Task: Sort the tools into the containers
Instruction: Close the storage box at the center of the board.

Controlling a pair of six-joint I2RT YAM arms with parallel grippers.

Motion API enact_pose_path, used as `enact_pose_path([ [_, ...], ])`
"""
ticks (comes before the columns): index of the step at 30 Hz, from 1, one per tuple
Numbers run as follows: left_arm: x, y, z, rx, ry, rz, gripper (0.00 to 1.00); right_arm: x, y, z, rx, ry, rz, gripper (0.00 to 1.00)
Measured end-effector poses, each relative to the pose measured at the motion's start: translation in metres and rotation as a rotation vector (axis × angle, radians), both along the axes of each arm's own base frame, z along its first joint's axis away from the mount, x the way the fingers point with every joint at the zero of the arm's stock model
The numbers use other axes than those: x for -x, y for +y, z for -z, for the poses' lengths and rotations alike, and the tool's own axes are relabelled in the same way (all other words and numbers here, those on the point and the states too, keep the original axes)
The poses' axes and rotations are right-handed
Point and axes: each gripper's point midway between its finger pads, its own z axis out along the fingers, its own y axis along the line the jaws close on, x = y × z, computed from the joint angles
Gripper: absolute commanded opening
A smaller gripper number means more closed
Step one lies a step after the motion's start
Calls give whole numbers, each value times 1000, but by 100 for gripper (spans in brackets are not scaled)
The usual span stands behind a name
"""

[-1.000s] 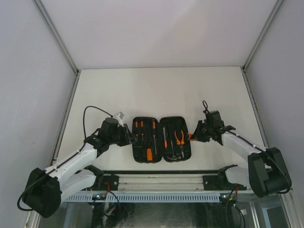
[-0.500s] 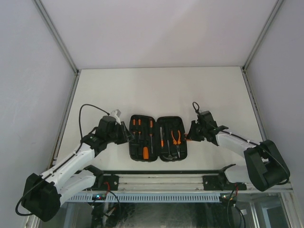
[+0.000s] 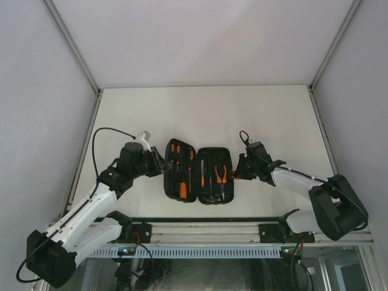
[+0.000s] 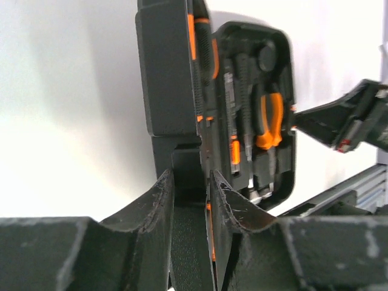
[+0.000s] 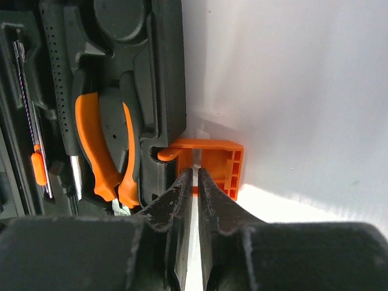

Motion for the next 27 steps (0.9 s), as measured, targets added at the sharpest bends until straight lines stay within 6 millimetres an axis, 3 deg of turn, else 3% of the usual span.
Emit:
enact_pose_path([
  [6,-10,-16,-38,100,-91,27,36,2,14,0,-29,1,-27,9],
  [11,-12,-28,-56,159,-126,56,36,5,28,0,-63,19,-56,9],
  [18,-7,-42,-65,208,-140,100,37,11,40,0,-96,39,-85,9],
  [27,-5,-60,-67,234,-136,149,36,12,42,0,-103,47,-87,9],
])
